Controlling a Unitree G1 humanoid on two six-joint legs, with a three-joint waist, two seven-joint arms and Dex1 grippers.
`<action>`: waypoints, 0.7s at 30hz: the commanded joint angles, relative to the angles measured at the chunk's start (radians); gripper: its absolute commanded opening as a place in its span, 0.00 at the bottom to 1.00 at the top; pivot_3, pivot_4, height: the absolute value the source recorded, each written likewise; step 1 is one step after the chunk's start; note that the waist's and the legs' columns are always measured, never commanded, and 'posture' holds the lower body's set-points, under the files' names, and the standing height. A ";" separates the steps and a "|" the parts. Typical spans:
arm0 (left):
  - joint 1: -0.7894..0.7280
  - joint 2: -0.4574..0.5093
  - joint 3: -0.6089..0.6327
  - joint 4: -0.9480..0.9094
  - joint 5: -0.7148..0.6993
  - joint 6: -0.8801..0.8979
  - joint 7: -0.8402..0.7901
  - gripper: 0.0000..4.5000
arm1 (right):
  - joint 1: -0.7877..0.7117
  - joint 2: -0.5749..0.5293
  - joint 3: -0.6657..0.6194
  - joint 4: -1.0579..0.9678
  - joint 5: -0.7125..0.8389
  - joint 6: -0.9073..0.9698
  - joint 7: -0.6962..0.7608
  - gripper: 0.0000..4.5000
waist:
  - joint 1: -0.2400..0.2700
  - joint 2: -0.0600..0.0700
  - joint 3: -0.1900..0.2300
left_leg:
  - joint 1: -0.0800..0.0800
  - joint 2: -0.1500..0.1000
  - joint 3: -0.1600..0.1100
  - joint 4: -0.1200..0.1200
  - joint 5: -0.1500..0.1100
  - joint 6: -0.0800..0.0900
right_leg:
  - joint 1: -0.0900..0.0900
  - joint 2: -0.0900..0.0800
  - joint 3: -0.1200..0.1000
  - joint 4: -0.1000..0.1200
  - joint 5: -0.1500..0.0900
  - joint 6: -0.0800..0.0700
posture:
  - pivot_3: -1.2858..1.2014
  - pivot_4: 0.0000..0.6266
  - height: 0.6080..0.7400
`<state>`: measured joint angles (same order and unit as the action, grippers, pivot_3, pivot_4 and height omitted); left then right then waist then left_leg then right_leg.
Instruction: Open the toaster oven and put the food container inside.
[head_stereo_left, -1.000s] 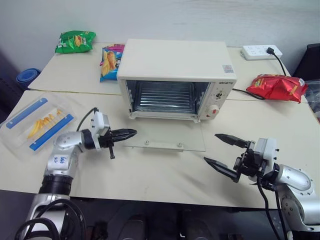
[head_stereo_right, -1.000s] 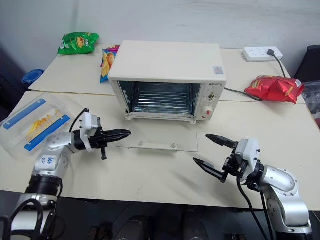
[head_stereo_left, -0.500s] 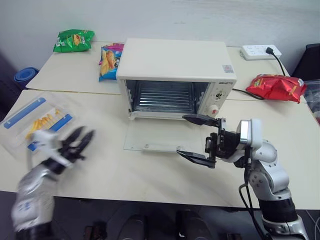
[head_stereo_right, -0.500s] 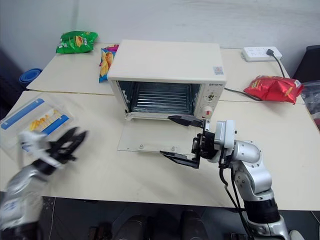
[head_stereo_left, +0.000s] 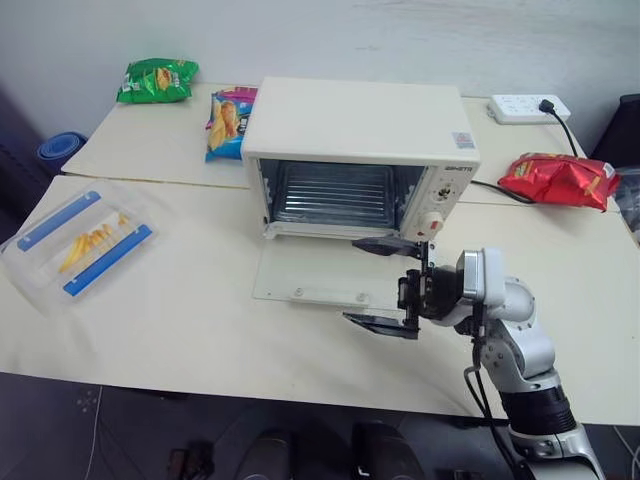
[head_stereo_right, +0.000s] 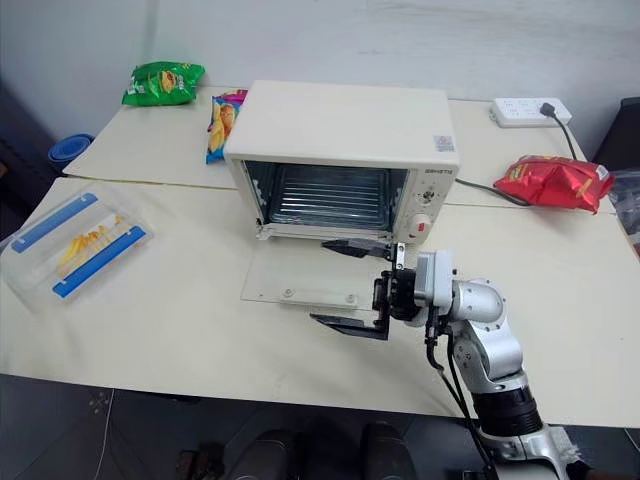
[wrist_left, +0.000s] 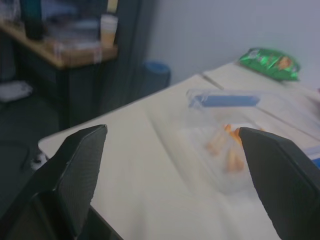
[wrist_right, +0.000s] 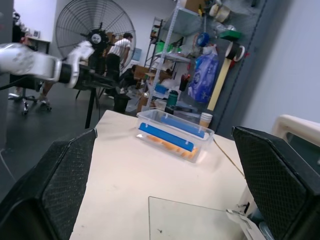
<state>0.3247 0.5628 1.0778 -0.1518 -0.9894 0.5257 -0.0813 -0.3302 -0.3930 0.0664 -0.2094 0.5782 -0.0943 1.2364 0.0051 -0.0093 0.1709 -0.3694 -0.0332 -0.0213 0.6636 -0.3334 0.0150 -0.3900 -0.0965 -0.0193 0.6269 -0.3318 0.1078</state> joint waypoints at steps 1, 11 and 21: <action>-0.107 0.187 0.009 0.115 -0.090 0.245 0.188 0.99 | -0.005 0.001 -0.008 -0.016 0.008 -0.030 0.009 1.00 | -0.003 0.000 0.000 | 0.000 0.000 0.000 0.000 0.000 0.000 | 0.000 0.000 0.000 0.000 0.000 0.000 | 0.52 0.24 1.00; -0.459 0.512 -0.240 0.595 0.078 0.466 0.096 0.79 | 0.020 0.022 0.007 -0.019 -0.007 -0.047 -0.022 1.00 | -0.037 0.001 0.001 | 0.000 0.000 0.002 -0.005 -0.001 -0.002 | -0.006 0.001 -0.001 0.009 -0.001 -0.001 | 0.52 0.24 1.00; -0.670 0.533 -0.381 0.804 0.247 0.453 -0.034 0.11 | 0.038 0.012 0.000 -0.029 -0.013 -0.048 -0.051 1.00 | -0.034 0.001 0.001 | 0.000 0.000 0.004 -0.003 -0.001 -0.002 | -0.006 0.001 -0.001 0.010 -0.001 -0.001 | 0.52 0.24 1.00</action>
<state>-0.3377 1.0740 0.6960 0.6207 -0.7761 0.9907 -0.1006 -0.2915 -0.3768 0.0786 -0.2048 0.5607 -0.1298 1.1931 -0.0289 -0.0084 0.1715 -0.3691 -0.0333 -0.0176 0.6609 -0.3345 0.0126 -0.3961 -0.0958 -0.0204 0.6372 -0.3325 0.1064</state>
